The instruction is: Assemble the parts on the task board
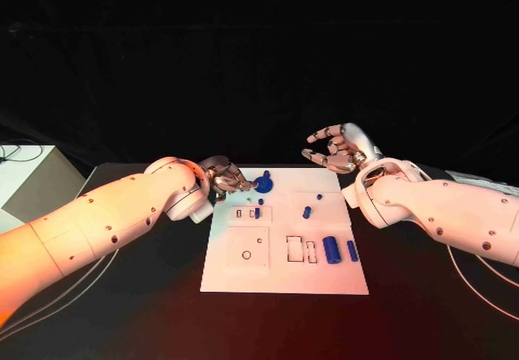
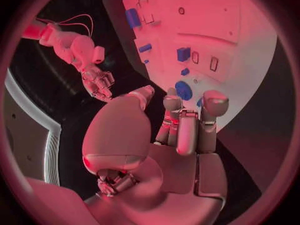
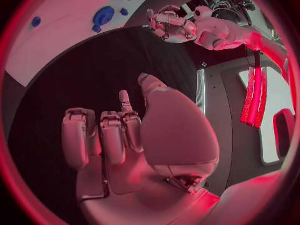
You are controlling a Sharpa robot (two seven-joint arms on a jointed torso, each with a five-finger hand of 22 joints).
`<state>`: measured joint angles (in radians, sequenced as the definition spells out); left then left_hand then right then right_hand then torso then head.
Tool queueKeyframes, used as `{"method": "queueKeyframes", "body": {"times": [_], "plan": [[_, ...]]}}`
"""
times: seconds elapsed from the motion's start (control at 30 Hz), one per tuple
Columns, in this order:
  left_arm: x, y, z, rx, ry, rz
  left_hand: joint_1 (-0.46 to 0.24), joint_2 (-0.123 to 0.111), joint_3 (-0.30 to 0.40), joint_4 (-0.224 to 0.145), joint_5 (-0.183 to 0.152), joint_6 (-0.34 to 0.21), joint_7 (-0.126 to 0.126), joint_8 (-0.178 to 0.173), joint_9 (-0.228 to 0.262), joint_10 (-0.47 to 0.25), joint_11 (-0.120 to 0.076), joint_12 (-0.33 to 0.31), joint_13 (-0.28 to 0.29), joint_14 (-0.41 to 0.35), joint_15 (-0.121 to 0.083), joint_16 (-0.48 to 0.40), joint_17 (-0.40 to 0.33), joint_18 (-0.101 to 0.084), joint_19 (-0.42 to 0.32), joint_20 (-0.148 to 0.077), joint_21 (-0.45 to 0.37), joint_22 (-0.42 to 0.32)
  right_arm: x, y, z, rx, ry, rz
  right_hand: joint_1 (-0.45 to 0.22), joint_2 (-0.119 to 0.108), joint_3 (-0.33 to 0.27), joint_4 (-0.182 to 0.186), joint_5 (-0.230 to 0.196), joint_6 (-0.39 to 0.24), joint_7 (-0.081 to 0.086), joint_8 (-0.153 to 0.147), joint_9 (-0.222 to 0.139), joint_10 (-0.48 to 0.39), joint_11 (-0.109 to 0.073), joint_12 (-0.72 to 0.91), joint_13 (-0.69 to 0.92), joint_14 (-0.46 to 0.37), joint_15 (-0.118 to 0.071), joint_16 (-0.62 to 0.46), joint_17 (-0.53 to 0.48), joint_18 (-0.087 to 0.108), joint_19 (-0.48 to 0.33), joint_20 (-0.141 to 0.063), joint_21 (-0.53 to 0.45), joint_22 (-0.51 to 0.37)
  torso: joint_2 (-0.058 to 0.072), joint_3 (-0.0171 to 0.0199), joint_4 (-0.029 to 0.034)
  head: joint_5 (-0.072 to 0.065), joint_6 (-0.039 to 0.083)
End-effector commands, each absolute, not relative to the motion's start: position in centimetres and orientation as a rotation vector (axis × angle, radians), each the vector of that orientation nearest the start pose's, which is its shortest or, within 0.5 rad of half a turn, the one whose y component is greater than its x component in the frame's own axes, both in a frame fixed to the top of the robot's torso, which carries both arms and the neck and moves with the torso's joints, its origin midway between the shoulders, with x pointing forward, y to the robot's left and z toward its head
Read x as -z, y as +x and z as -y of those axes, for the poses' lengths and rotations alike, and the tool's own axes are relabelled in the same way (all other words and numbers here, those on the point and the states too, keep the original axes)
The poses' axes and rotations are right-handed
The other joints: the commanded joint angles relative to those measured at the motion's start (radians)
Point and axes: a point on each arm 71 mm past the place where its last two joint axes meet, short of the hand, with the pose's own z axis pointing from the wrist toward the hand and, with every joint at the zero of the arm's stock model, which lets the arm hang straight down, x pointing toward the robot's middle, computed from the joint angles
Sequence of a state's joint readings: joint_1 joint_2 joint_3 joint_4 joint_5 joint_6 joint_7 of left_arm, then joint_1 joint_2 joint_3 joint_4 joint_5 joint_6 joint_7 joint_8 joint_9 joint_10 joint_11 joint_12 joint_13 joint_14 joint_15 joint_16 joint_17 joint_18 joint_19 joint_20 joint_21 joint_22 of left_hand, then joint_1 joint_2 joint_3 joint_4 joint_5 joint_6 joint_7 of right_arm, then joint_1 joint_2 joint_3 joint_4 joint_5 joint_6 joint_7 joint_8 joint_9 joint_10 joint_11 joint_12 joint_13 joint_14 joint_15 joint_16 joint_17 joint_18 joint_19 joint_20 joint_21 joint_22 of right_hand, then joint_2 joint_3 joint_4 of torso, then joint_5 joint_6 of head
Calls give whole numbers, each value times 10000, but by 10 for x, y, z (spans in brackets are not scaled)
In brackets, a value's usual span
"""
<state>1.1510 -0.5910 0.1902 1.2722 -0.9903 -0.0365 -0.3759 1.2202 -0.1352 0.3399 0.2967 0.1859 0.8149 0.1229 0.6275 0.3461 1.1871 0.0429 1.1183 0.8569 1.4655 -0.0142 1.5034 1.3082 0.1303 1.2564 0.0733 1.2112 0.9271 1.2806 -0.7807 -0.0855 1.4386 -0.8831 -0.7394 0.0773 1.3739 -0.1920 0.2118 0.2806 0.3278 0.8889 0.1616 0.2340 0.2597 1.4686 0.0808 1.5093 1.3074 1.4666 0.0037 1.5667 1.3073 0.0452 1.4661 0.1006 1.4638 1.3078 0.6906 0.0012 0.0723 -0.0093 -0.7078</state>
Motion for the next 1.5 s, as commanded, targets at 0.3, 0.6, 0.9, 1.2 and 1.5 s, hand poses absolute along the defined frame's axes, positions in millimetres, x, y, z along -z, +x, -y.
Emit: {"method": "queueKeyframes", "body": {"times": [0.3, 0.6, 0.9, 1.2, 1.5], "plan": [[187, 548, -140, 5364, -2139, -22363, -332, 65, 107, -17, 26, -147, 31, 41, 62, -124, 40, -30, -99, 486, -33, -11, 1152, -74, -31, 59, 107, 41, 148, 518, 221, -8624, 4774, -13491, 148, -13, 135, -1, 211, -24, 30, 51, -3, 213, -2, -61, 1900, 1042, -4, 41, 2635, -125, 573, 13, -62, 1428, 2, 80, -26, 22, -71], [186, 552, -128, 5111, -1607, -22867, -643, 86, 94, -17, 1, -101, 10, 160, 188, -143, 37, 65, 0, 483, -24, -3, 1171, -85, -61, 87, 220, 174, 149, 520, 224, -8507, 4872, -13583, 151, -19, 157, 6, 274, -41, 35, 47, -5, 216, 3, -58, 1903, 1042, -1, 41, 2635, -128, 577, 14, -53, 1439, 20, 27, -16, -42, -164], [190, 554, -120, 4974, -1351, -23208, -758, 101, 103, -21, 1, -51, -26, 282, 308, -163, 12, 100, 35, 482, -39, 2, 1181, -81, -101, 85, 254, 199, 150, 520, 224, -8473, 4908, -13657, 143, -18, 171, 17, 316, -48, 38, 47, -6, 213, 6, -60, 1900, 1042, 1, 41, 2635, -124, 572, 15, -65, 1426, 40, 7, -13, -75, -225], [195, 554, -118, 4792, -1262, -23407, -794, 105, 135, -23, 4, -18, -64, 422, 454, -162, -18, 146, 88, 490, -62, 17, 1207, -86, -111, 74, 308, 262, 150, 521, 223, -8455, 4922, -13703, 133, -18, 178, 26, 344, -53, 41, 47, -7, 212, 7, -61, 1899, 1042, 2, 41, 2635, -123, 570, 16, -71, 1422, 51, 1, 2, -121, -286], [197, 555, -116, 4739, -1300, -23435, -878, 105, 151, -22, -7, -19, -98, 569, 624, -147, -46, 203, 150, 499, -84, 33, 1236, -93, -122, 61, 365, 325, 150, 521, 223, -8447, 4904, -13711, 128, -20, 181, 30, 353, -55, 41, 47, -7, 214, 8, -59, 1901, 1042, 3, 41, 2635, -122, 570, 17, -72, 1421, 67, -4, 0, -138, -358]]}}
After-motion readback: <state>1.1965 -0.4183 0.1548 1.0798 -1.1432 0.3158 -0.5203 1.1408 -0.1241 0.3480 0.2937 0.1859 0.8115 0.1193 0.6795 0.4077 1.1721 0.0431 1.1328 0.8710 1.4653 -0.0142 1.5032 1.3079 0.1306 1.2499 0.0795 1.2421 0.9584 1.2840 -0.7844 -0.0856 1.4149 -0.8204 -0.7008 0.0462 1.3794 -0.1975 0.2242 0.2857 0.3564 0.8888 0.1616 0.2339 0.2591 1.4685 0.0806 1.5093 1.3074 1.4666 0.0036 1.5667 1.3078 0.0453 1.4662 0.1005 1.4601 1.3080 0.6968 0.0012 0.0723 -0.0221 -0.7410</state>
